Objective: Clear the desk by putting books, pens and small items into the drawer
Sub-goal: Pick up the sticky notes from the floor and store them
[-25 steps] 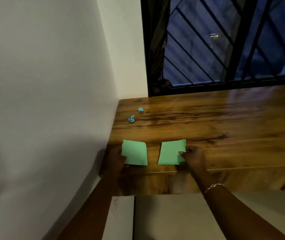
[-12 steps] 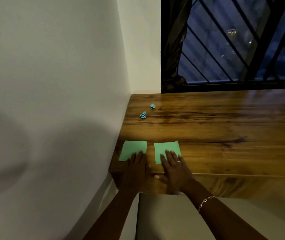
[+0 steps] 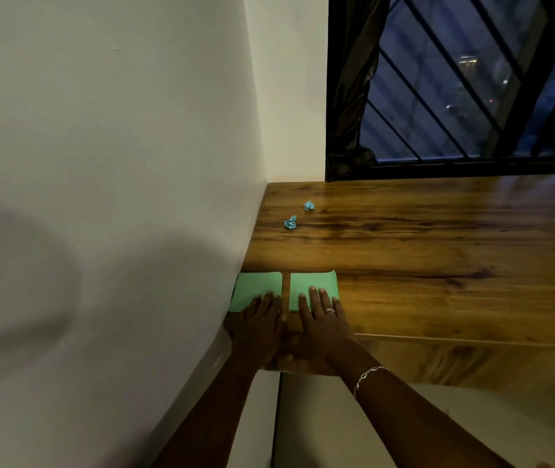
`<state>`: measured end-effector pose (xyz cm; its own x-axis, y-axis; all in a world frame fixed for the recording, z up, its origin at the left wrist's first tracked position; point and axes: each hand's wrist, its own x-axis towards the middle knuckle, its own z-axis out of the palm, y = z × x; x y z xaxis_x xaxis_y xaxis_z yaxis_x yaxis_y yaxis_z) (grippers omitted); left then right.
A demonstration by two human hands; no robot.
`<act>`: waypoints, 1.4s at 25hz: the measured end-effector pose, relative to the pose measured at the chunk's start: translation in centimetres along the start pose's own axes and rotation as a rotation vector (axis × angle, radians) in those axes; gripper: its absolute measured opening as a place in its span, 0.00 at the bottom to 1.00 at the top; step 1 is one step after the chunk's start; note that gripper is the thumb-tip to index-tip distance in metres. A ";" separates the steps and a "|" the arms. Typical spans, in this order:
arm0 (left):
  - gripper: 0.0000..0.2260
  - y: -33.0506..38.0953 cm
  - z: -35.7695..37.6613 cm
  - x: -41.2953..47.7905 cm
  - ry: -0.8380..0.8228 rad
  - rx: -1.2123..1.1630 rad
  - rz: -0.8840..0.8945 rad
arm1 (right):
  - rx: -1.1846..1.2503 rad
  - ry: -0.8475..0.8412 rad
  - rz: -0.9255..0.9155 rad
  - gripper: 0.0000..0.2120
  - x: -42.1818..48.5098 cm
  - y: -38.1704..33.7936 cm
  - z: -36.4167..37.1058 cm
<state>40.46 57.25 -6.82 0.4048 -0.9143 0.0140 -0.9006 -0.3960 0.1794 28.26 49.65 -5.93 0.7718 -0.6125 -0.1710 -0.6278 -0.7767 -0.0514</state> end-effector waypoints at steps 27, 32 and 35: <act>0.24 25.6 5.6 -5.2 0.120 0.179 0.767 | 0.061 0.227 0.525 0.32 -21.6 15.7 5.8; 0.27 36.5 9.5 -13.4 -0.022 0.188 1.052 | 0.179 0.229 0.818 0.35 -36.7 18.4 10.3; 0.26 43.4 13.2 -21.9 -0.181 0.200 1.270 | 0.244 0.207 1.057 0.34 -48.4 18.2 14.1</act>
<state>-9.62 58.95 -12.29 -0.7567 -0.6499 -0.0707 -0.6509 0.7591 -0.0106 -21.93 67.26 -12.42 -0.1783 -0.9810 -0.0763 -0.9665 0.1892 -0.1733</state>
